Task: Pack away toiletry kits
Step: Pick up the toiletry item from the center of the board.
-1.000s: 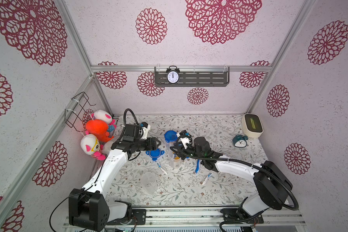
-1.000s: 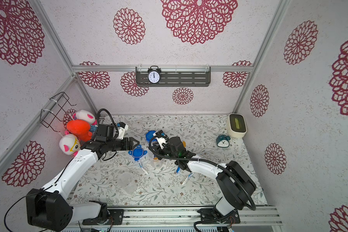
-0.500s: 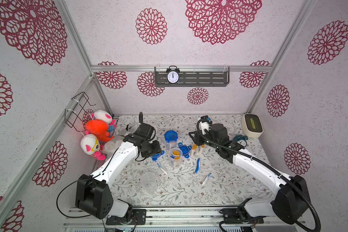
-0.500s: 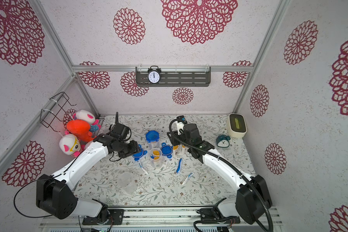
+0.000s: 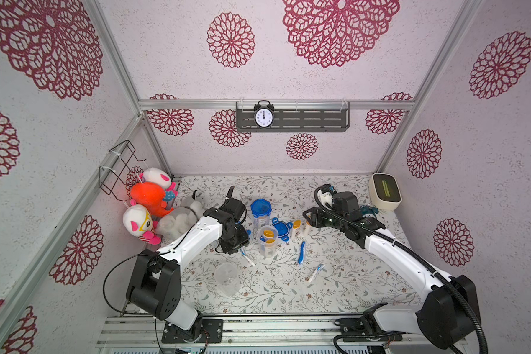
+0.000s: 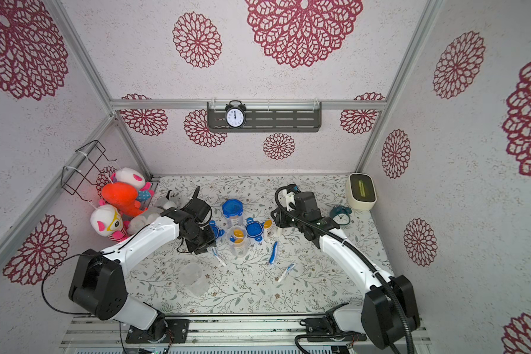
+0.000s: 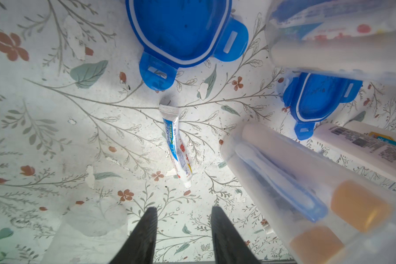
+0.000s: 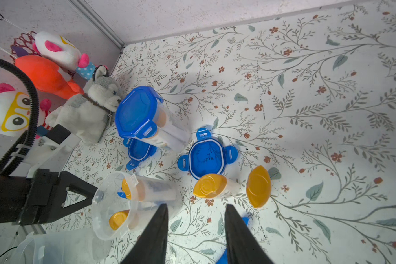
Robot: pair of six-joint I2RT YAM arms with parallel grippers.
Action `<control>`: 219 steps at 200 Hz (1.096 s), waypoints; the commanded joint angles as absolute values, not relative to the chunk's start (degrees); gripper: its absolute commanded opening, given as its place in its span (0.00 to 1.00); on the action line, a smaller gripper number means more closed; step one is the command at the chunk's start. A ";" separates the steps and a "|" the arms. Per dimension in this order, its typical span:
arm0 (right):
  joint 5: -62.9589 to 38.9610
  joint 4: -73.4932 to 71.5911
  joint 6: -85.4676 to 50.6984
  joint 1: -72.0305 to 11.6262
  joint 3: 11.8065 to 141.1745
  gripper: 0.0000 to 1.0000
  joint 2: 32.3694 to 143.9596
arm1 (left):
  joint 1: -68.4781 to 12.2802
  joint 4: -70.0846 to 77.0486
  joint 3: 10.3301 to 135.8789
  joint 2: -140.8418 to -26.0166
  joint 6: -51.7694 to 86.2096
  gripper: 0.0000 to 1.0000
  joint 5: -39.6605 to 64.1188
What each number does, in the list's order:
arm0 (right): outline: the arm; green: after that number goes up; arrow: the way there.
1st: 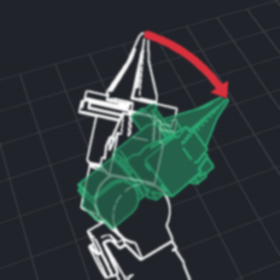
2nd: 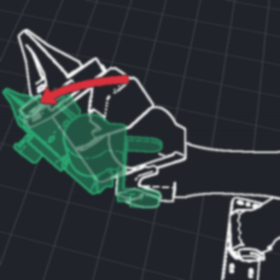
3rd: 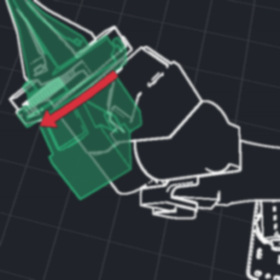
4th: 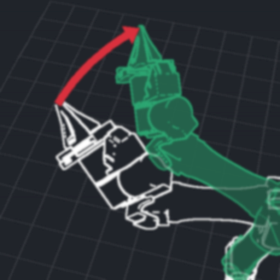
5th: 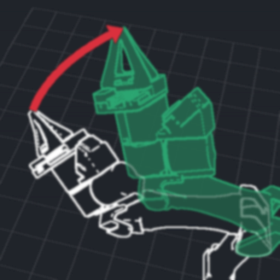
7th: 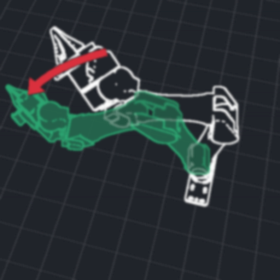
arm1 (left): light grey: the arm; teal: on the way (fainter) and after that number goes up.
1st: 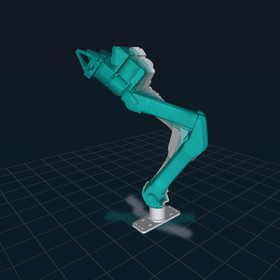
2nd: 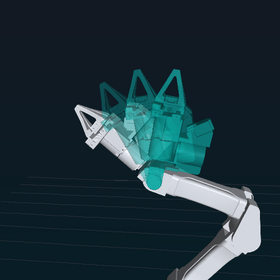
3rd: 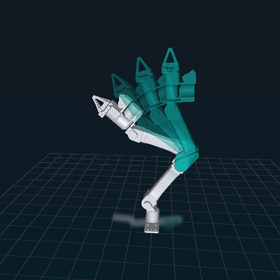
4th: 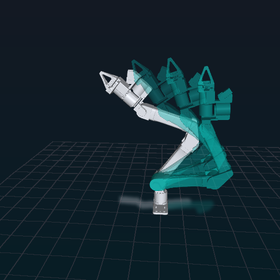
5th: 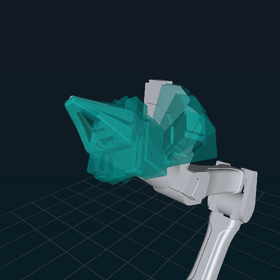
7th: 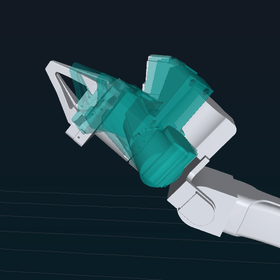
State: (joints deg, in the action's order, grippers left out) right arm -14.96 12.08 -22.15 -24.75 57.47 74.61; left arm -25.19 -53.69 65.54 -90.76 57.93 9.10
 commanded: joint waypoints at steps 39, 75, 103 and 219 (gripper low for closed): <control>-18.00 10.64 -23.28 -22.49 56.65 0.42 70.99 | -24.33 -49.47 64.97 -97.38 59.60 0.45 11.17; -19.01 9.78 -23.49 -21.73 56.40 0.42 71.55 | -23.23 -48.30 64.69 -99.77 58.72 0.44 11.82; -20.03 9.23 -23.73 -21.18 56.16 0.41 71.89 | -22.63 -47.86 64.35 -101.32 57.92 0.43 12.12; -19.78 8.26 -23.81 -20.30 55.46 0.39 71.37 | -22.06 -45.10 62.95 -104.30 56.37 0.19 11.30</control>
